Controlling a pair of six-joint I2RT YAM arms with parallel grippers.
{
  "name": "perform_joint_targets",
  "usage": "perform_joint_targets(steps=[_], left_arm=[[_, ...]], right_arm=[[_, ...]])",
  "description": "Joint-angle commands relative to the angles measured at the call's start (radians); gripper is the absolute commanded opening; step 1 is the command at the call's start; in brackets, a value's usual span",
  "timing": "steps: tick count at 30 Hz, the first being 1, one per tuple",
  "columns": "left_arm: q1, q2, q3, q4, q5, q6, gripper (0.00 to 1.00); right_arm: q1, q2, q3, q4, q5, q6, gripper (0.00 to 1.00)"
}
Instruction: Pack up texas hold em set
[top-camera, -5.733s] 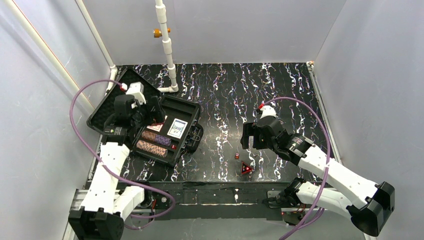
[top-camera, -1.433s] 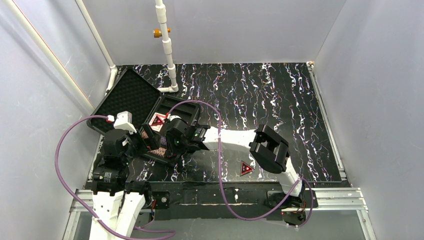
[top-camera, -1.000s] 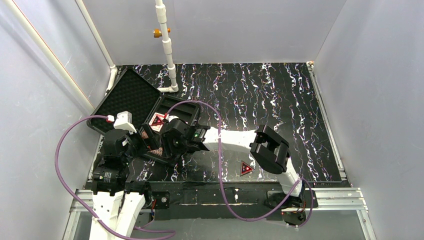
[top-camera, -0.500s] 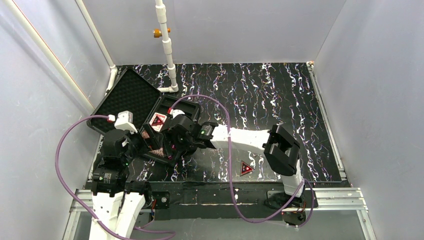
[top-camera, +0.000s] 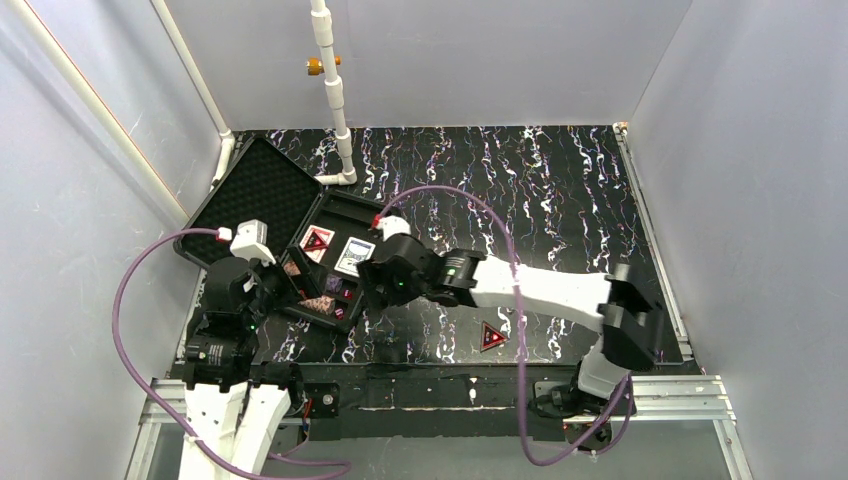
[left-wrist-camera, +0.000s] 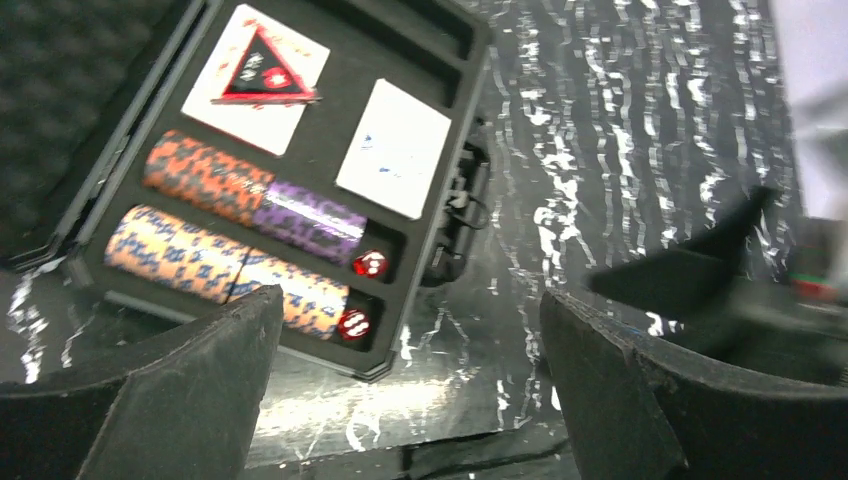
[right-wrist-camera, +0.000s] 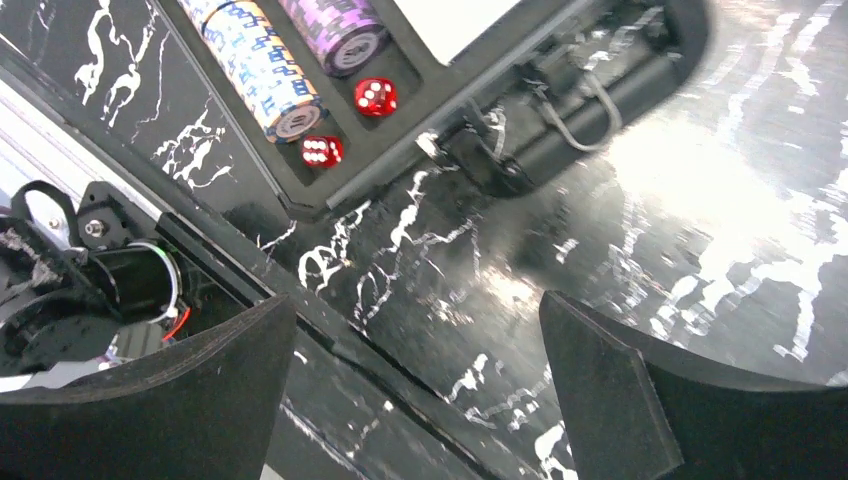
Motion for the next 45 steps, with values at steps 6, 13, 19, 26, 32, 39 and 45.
perform_joint_targets(steps=[6,13,19,26,32,39,45], left_arm=[[0.022,0.015,-0.009,-0.066,-0.158,0.041,0.99],[0.022,0.024,-0.009,-0.066,-0.155,0.041,0.99],[0.022,0.025,-0.009,-0.066,-0.156,0.04,0.99],[0.022,0.023,-0.009,-0.066,-0.157,0.04,0.99],[0.022,0.02,-0.009,-0.066,-0.158,0.039,1.0],[0.022,0.021,-0.009,-0.066,-0.156,0.039,0.99],[0.022,0.022,-0.009,-0.066,-0.156,0.039,0.99]], right_arm=[[-0.005,-0.32,-0.162,-0.137,0.203,0.066,0.98],[-0.005,-0.49,-0.331,-0.264,0.328,0.185,0.98],[-0.005,-0.596,-0.42,-0.342,0.36,0.293,0.98],[-0.005,-0.607,-0.481,-0.47,0.388,0.438,0.98],[-0.005,-0.591,-0.549,-0.499,0.35,0.504,0.98],[-0.005,-0.579,-0.633,-0.405,0.35,0.479,0.99],[-0.008,-0.543,-0.658,-0.36,0.344,0.469,0.97]])
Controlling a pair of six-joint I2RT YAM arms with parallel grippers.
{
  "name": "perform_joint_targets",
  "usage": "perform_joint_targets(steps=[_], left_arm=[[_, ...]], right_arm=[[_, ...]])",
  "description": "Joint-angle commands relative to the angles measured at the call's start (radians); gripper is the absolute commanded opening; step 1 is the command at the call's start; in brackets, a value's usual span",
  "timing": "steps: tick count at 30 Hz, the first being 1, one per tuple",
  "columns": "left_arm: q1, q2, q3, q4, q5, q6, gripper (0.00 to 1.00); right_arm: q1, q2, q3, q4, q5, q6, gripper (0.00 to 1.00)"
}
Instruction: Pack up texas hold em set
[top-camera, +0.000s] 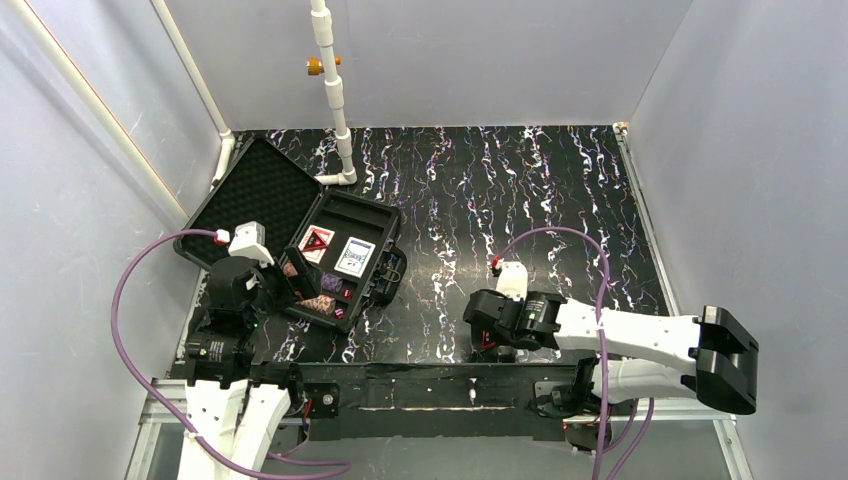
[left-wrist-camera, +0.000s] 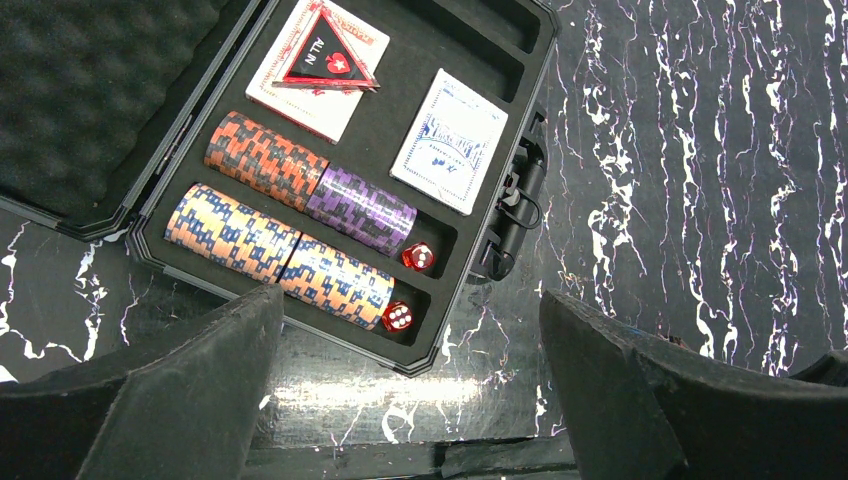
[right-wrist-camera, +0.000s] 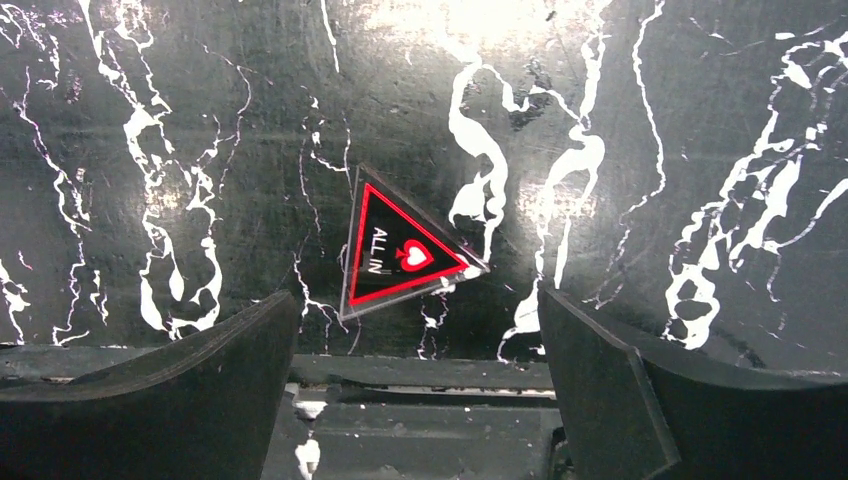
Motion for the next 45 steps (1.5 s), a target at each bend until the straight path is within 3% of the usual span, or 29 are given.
perform_joint_targets(steps=[1,21,45], left_arm=[[0.004,0.004,-0.002,-0.013,-0.012,0.01,0.99],[0.004,0.001,-0.002,-0.013,-0.007,0.013,0.99],[0.004,0.0,-0.002,-0.012,-0.006,0.013,0.99]], right_arm=[[-0.004,0.015,-0.02,0.077,0.01,-0.001,0.97],[-0.11,0.065,-0.063,0.165,-0.08,-0.062,0.98],[-0.124,0.093,-0.075,0.167,-0.169,-0.058,0.98]])
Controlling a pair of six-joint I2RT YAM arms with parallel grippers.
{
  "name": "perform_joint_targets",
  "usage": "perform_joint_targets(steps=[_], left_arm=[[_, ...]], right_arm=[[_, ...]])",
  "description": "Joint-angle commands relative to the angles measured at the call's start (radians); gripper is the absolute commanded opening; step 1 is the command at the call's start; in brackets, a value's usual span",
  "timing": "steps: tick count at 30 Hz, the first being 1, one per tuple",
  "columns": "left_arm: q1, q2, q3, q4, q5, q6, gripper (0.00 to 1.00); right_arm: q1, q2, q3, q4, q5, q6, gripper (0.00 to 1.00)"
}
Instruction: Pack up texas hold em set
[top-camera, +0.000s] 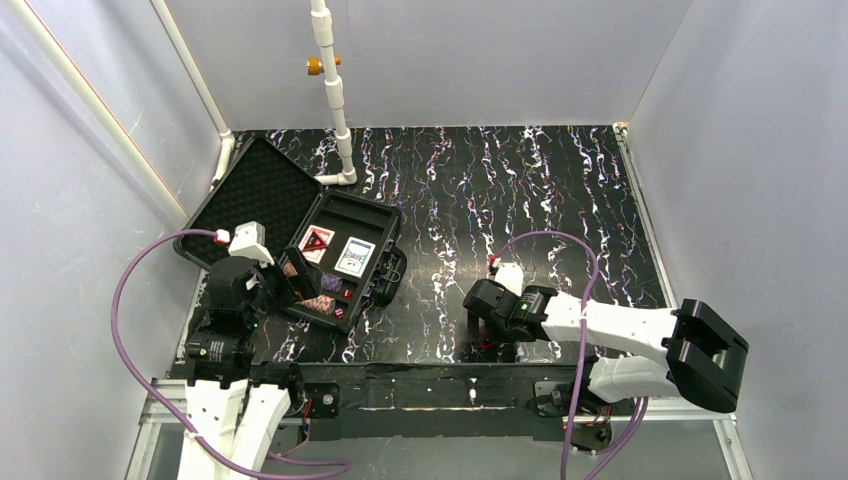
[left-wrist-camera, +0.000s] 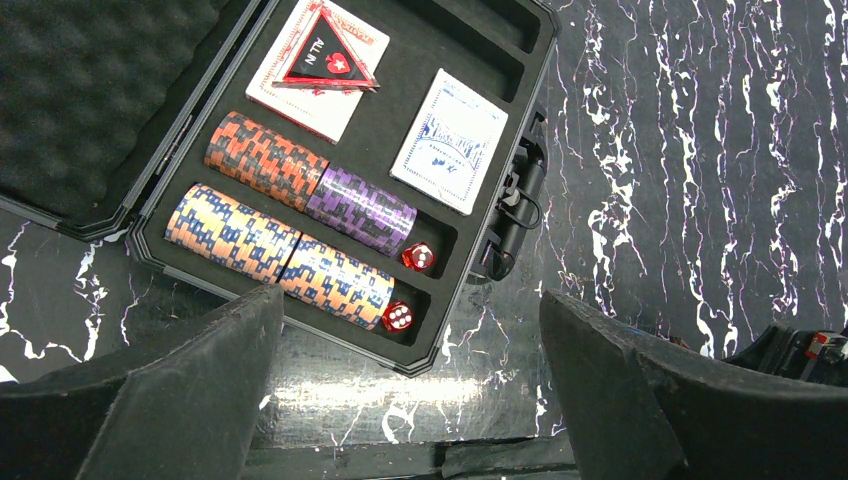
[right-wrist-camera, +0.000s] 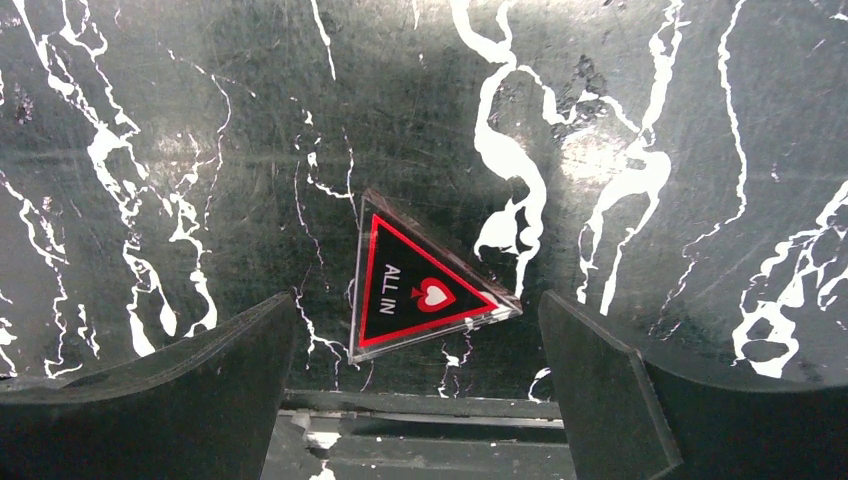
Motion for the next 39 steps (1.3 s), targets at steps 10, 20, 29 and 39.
perform_joint_targets(steps=[10,20,29,39], left_arm=[[0.004,-0.005,-0.002,-0.013,-0.007,0.012,0.99],[0.004,-0.011,-0.002,-0.012,-0.009,0.012,0.99],[0.004,-0.011,-0.002,-0.013,-0.009,0.012,0.99],[0.004,-0.012,-0.002,-0.013,-0.009,0.012,1.0]], right_arm=[[-0.004,0.03,-0.004,0.007,-0.066,-0.003,0.98],[-0.012,0.063,0.004,-0.001,-0.053,0.005,0.98],[-0.015,0.06,-0.004,0.009,-0.042,0.007,0.93],[-0.017,0.051,-0.011,0.016,-0.039,0.008,0.8]])
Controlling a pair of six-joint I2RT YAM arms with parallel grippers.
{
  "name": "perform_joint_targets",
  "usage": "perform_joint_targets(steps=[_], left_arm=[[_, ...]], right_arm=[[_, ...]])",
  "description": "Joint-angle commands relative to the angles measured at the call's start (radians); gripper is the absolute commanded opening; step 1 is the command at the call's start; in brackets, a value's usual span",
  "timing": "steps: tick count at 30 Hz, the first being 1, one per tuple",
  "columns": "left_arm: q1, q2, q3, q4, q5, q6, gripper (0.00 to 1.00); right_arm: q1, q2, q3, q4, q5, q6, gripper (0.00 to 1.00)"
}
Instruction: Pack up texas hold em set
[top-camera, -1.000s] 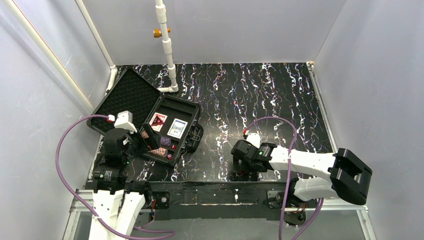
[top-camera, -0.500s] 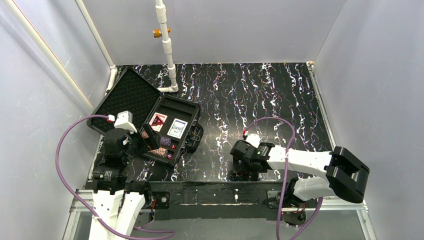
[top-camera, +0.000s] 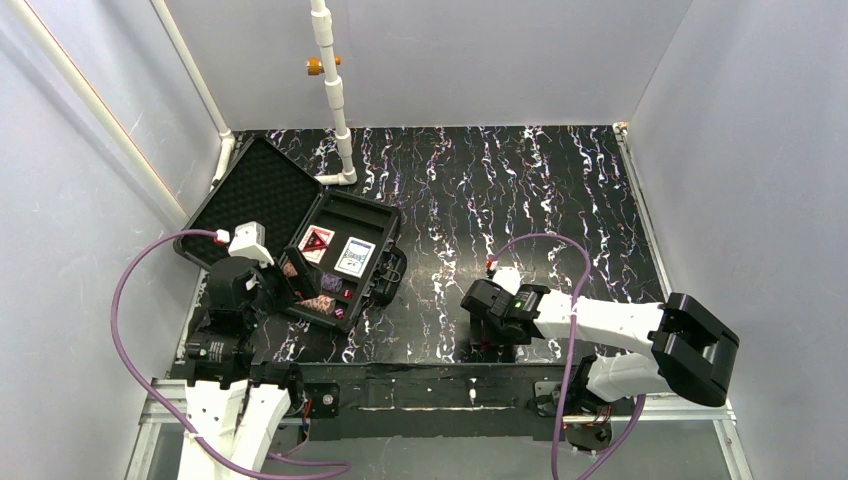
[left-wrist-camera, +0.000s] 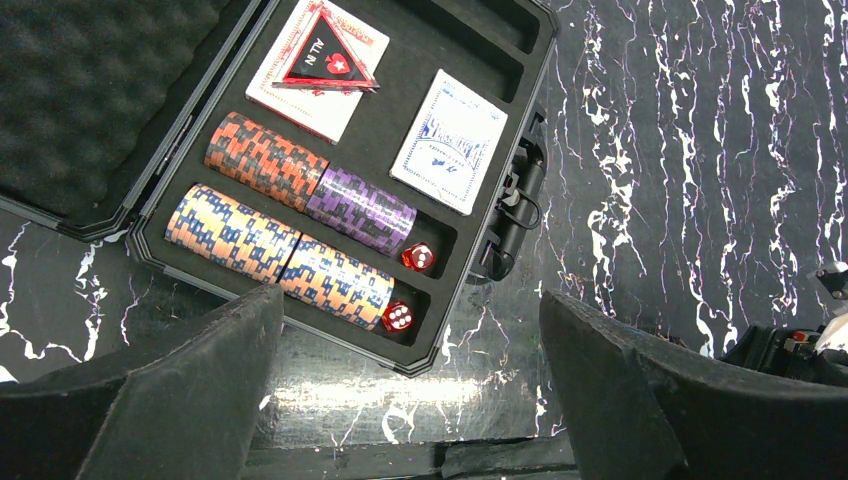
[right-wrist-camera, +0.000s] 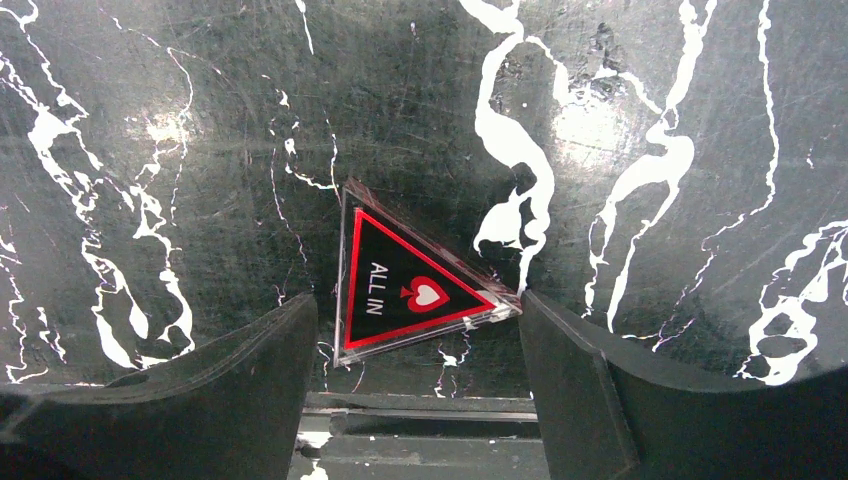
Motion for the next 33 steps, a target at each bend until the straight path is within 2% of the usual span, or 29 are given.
perform_joint_targets(steps=[1,3,8,13,22,27,33], left_arm=[[0.004,-0.011,-0.002,-0.013,-0.009,0.012,0.99],[0.004,-0.012,-0.002,-0.013,-0.009,0.012,0.99],[0.004,-0.011,-0.002,-0.013,-0.009,0.012,0.99],[0.004,-0.011,-0.002,-0.013,-0.009,0.012,0.99],[0.004,-0.011,-0.003,-0.013,-0.009,0.012,0.99],[0.004,-0.01,-0.004,-0.013,-0.01,0.012,0.99],[0.004,-0.006,-0.004,-0.013,-0.01,0.011,0.99]], right_arm=[[-0.004,-0.007,-0.014,0.012,0.02,0.013,0.8],[-0.004,-0.01,-0.015,0.012,0.022,0.014,0.8],[-0.004,-0.002,-0.018,0.011,0.022,0.014,0.89],[-0.004,0.015,-0.015,0.008,0.022,0.01,0.85],[-0.004,0.039,-0.004,0.003,0.026,0.007,0.71],[-0.004,0.013,-0.009,0.013,0.027,-0.002,0.53],[-0.004,-0.068,-0.013,0.042,0.027,-0.026,0.42]])
